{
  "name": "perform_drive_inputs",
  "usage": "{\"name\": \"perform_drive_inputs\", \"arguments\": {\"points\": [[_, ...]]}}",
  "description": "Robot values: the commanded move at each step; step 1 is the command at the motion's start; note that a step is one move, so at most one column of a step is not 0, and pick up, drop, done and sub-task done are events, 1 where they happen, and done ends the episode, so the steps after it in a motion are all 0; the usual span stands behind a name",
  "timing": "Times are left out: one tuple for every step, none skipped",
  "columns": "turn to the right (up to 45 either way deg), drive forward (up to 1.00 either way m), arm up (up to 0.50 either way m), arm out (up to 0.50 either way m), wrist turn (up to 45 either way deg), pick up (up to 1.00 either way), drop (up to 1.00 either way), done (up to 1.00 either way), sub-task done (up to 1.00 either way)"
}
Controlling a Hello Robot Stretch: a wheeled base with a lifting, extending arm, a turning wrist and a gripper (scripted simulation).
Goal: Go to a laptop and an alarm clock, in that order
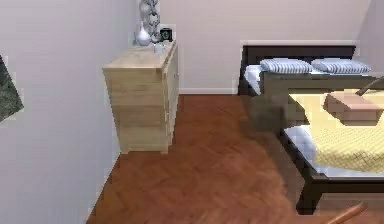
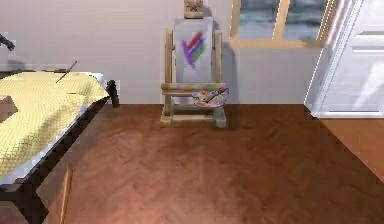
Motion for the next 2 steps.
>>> {"name": "perform_drive_inputs", "arguments": {"points": [[45.0,0.00,0.00,0.00,0.0,0.00,0.00,0.00,0.00],[45.0,0.00,0.00,0.00,0.0,0.00,0.00,0.00,0.00]]}}
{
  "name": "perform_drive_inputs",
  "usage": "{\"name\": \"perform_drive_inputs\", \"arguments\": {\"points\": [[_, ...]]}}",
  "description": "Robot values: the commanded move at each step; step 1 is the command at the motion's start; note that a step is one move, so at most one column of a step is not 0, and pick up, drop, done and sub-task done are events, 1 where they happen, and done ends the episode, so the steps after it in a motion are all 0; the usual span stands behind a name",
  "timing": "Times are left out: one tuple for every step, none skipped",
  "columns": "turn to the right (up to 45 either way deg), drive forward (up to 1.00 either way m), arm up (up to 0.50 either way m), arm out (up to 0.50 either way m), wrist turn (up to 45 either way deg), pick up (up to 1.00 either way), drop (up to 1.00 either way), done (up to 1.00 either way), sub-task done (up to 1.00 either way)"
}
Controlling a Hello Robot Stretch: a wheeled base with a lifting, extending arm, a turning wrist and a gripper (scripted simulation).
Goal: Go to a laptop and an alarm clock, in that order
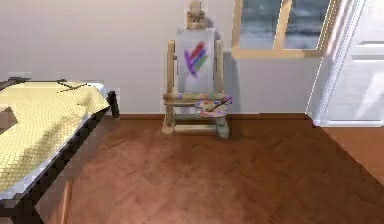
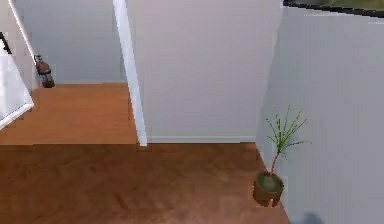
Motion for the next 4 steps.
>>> {"name": "perform_drive_inputs", "arguments": {"points": [[45.0,0.00,0.00,0.00,0.0,0.00,0.00,0.00,0.00],[15.0,0.00,0.00,0.00,0.0,0.00,0.00,0.00,0.00],[0.0,1.00,0.00,0.00,0.0,0.00,0.00,0.00,0.00],[0.0,0.85,0.00,0.00,0.0,0.00,0.00,0.00,0.00]]}}
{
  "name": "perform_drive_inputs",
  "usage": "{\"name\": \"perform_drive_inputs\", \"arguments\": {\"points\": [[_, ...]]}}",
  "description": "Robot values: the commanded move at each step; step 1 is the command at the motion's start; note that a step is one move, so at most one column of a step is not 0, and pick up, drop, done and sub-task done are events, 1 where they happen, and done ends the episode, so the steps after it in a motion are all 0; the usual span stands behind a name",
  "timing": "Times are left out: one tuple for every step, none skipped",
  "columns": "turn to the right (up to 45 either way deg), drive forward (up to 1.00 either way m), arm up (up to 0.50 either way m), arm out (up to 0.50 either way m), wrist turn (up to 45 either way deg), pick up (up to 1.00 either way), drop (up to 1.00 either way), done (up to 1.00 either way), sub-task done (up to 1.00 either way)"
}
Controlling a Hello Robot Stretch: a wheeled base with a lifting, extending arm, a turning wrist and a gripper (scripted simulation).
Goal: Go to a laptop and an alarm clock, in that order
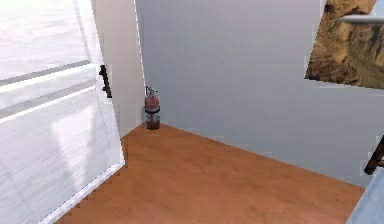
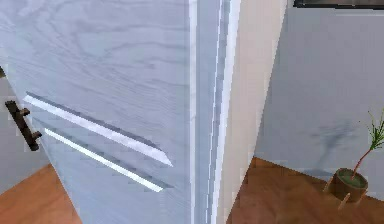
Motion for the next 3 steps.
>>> {"name": "perform_drive_inputs", "arguments": {"points": [[21.0,0.00,0.00,0.00,0.0,0.00,0.00,0.00,0.00],[0.0,1.00,0.00,0.00,0.0,0.00,0.00,0.00,0.00],[9.0,0.00,0.00,0.00,0.0,0.00,0.00,0.00,0.00]]}}
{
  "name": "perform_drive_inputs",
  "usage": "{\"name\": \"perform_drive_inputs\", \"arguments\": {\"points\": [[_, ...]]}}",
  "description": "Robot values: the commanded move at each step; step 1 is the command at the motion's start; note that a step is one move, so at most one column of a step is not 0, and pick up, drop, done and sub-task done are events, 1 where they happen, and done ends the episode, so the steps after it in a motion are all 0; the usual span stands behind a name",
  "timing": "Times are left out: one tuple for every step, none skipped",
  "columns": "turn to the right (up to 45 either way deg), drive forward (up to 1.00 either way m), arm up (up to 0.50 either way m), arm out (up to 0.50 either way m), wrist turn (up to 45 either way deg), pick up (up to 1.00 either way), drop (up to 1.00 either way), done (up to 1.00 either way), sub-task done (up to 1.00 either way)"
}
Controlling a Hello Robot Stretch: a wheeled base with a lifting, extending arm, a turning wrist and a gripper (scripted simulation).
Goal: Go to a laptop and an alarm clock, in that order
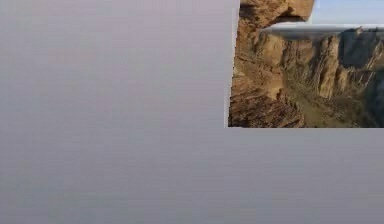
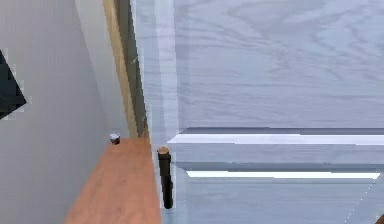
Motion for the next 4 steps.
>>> {"name": "perform_drive_inputs", "arguments": {"points": [[0.0,0.35,0.00,0.00,0.0,0.00,0.00,0.00,0.00],[45.0,0.00,0.00,0.00,0.0,0.00,0.00,0.00,0.00],[39.0,0.00,0.00,0.00,0.0,0.00,0.00,0.00,0.00],[0.0,0.60,0.00,0.00,0.0,0.00,0.00,0.00,0.00]]}}
